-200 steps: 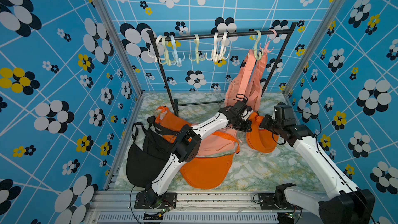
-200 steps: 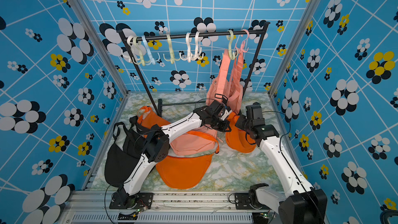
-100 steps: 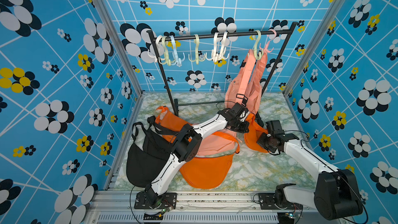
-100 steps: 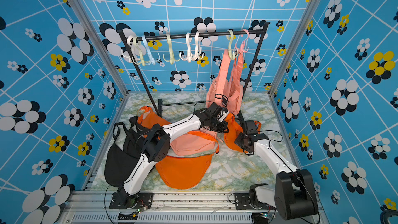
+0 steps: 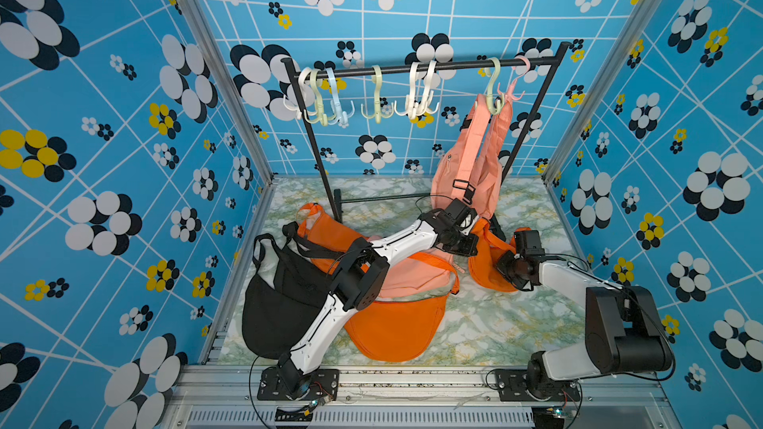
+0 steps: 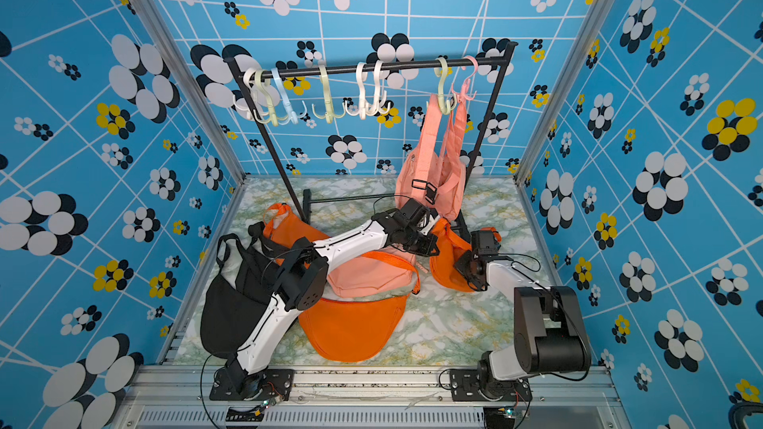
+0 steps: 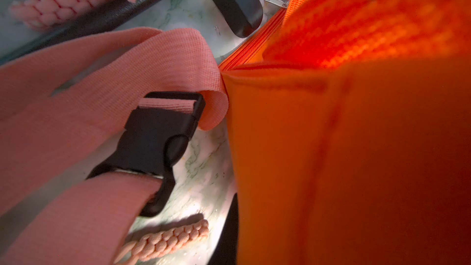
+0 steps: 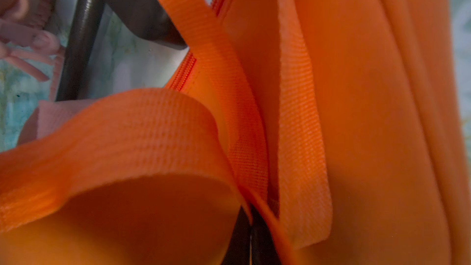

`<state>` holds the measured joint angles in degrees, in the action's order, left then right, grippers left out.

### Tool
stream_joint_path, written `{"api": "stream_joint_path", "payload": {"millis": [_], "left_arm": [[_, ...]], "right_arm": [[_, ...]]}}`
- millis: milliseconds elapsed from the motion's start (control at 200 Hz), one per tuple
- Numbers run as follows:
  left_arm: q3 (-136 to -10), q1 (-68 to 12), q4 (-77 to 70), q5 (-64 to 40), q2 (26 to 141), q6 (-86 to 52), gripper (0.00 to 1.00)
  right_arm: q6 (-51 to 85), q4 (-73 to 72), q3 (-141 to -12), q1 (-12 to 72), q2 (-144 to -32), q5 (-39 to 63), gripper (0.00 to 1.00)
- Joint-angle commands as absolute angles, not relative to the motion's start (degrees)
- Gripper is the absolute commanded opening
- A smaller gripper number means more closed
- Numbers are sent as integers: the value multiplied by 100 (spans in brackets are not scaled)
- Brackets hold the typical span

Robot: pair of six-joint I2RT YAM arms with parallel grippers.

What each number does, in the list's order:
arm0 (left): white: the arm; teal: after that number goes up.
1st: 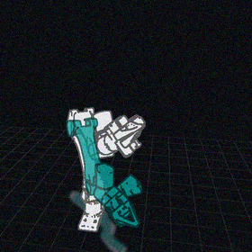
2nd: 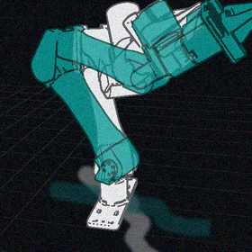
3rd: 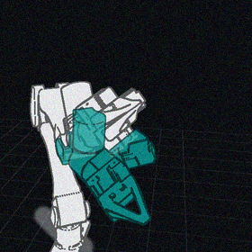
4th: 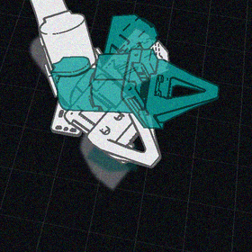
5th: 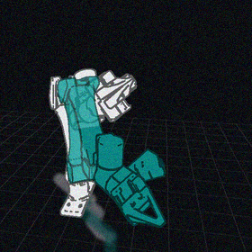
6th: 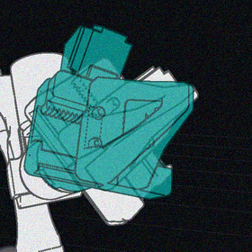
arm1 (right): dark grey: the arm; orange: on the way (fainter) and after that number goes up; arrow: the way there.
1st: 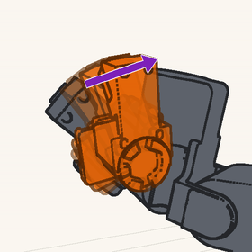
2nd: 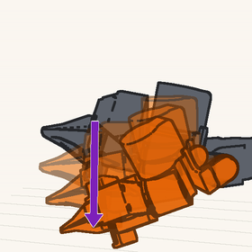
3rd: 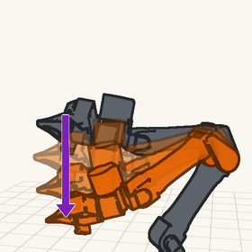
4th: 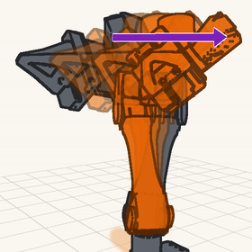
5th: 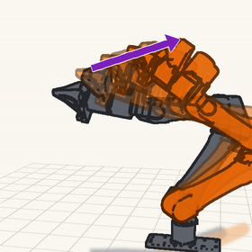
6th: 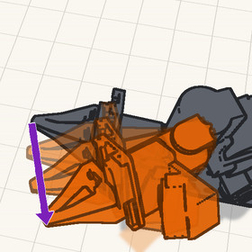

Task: Take the bag off the hook
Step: Place the bag at the center of the board.

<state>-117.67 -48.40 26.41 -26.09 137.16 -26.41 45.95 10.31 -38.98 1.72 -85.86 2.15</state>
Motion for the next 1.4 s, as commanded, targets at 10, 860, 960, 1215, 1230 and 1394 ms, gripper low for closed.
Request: {"api": "stream_joint_path", "payload": {"millis": [10, 860, 960, 1215, 1230, 1394], "left_arm": [[-11595, -4869, 2669, -2542, 13608, -2674, 28], [-11648, -4858, 4389, 436, 11411, -789, 99], [-11760, -4783, 4342, 727, 11439, -566, 99], [-13138, -4381, 4772, 333, 12339, -627, 99], [-13200, -4366, 4765, 272, 12387, -651, 99], [-13537, -4073, 4383, -1171, 12781, -1140, 99]], "right_arm": [[4684, 765, -4047, 116, -8939, 407, 0], [3579, 1470, -5025, -4, -7832, 185, 84], [3432, 1637, -5045, 0, -7247, -222, 87], [3350, 1872, -5080, -5, -6239, -594, 92], [3355, 1873, -5080, -8, -6213, -579, 92], [3428, 1782, -5025, 0, -6087, -134, 79]]}}
